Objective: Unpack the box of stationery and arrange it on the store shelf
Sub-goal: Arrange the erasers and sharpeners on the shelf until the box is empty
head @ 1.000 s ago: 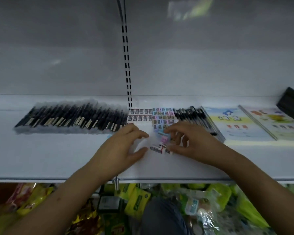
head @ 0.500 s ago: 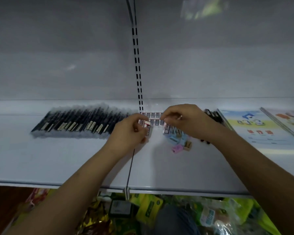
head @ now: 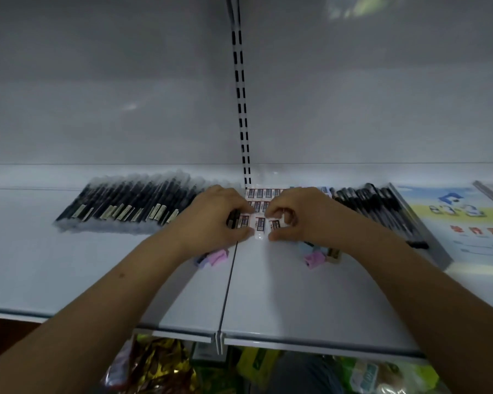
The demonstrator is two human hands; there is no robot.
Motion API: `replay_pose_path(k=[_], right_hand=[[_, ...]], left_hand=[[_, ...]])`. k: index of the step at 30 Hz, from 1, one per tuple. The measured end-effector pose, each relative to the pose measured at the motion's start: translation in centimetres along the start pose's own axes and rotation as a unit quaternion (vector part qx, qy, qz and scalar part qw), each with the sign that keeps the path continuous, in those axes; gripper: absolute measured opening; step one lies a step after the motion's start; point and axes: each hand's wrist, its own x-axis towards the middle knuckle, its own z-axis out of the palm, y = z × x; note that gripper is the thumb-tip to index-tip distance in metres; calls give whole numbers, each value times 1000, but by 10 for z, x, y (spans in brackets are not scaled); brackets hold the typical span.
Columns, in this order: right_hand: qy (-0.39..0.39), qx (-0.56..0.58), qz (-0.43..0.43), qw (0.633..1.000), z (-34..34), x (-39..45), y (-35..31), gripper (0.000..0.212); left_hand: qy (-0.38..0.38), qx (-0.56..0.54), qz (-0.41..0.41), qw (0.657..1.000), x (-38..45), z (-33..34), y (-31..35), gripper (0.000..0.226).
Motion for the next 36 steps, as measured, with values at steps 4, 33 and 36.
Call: replay_pose_path(k=[4,33,36], right_hand=[[21,-7,-37,999,13,8,-2,35],[95,36,-189,977,54,11,-59,13],[96,40,-184,977,48,6,-59,9]], left_hand=[[11,4,26,1000,-2,5,-10,36],[72,-205,-86,972,-99,-5,-20,15],[83,-241,-104,961,-101,-5,-13,16]])
